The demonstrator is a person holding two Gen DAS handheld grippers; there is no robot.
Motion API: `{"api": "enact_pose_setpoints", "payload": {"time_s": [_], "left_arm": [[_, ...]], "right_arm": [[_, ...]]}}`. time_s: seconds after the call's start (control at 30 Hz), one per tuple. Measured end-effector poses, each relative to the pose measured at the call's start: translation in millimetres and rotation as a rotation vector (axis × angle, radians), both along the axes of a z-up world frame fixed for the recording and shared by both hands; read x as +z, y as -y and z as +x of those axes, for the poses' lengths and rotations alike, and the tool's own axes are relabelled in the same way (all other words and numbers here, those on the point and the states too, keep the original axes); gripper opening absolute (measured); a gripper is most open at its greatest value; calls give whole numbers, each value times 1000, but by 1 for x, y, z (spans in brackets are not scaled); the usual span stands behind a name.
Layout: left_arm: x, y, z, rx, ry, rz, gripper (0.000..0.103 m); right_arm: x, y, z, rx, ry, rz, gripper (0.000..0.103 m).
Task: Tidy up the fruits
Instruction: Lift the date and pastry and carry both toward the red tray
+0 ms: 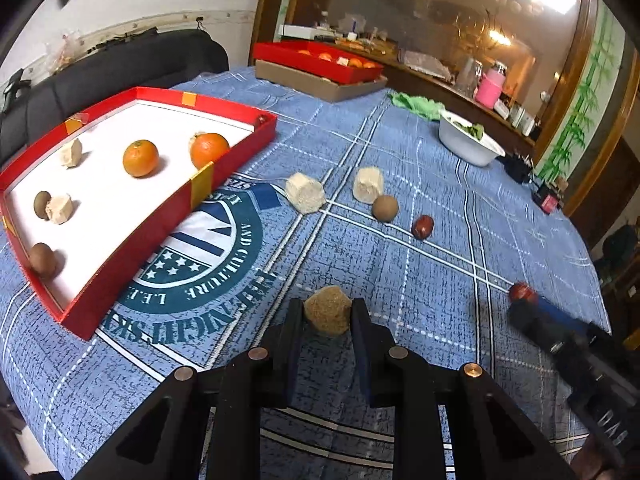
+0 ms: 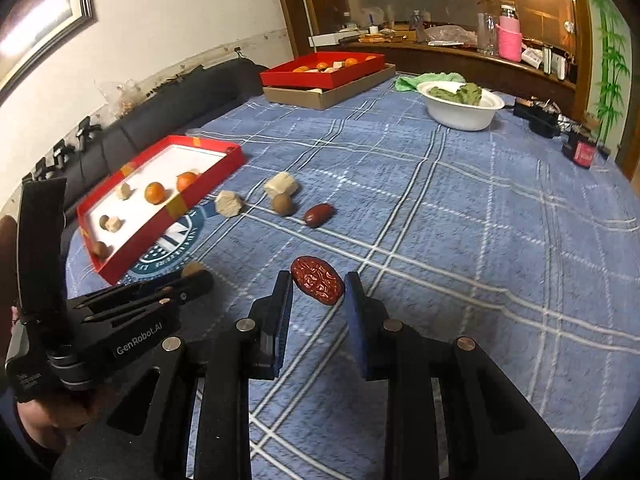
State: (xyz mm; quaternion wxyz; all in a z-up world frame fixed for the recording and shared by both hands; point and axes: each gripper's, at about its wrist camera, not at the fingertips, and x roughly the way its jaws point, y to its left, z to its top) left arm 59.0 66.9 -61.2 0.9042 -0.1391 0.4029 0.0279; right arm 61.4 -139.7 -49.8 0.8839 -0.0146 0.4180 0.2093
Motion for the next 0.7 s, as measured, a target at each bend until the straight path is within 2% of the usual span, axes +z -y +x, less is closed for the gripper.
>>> {"api": "enact_pose_setpoints", "payload": {"time_s": [0.4, 0.7], "left_arm": [[-4, 3, 4, 5, -28, 16, 23], [-4, 6, 5, 4, -35, 38, 23]], "right_arm": [[-5, 7, -1, 12, -14, 96, 25], [-3, 9, -3, 8, -2, 104, 25]]}}
